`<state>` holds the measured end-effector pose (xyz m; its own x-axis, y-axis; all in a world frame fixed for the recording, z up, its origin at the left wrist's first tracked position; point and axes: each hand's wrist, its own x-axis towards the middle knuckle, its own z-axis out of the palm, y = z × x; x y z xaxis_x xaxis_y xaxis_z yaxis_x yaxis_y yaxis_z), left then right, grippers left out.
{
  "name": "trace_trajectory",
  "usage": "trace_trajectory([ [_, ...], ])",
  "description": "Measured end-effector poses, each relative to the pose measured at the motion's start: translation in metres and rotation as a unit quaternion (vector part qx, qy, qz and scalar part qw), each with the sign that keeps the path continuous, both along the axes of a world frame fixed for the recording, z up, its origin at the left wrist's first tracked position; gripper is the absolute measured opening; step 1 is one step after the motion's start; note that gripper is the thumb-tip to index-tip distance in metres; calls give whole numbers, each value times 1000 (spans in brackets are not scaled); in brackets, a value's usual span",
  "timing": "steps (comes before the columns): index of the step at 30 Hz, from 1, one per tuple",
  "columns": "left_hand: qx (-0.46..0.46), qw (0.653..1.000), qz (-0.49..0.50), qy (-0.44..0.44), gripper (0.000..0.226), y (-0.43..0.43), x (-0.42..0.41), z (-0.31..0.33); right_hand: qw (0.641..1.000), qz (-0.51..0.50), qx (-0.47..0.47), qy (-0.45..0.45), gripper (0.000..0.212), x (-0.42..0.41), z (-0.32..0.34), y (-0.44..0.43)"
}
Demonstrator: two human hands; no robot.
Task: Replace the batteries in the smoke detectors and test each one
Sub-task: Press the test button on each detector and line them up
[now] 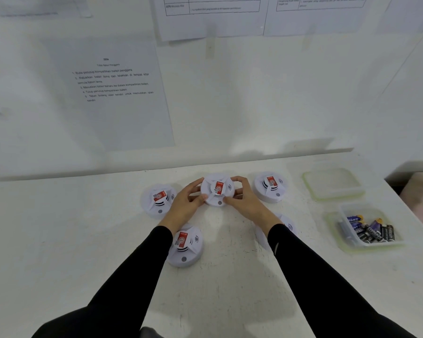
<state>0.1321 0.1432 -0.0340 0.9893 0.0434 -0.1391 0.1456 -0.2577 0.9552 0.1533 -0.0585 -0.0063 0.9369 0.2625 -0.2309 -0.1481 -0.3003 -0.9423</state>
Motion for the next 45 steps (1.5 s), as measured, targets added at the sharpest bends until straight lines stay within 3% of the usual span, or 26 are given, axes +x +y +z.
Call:
trace_trajectory([
  [22, -21, 1000, 13, 4, 50, 0, -1, 0, 1000, 0, 4, 17, 54, 2, 1, 0],
  [37, 41, 999, -8, 16, 39, -7, -4, 5, 998, -55, -5, 43, 53, 5, -14, 3],
  [45, 34, 997, -7, 71, 48, -8, -6, 18, 997, 5, -56, 46, 54, 9, 2, -10],
])
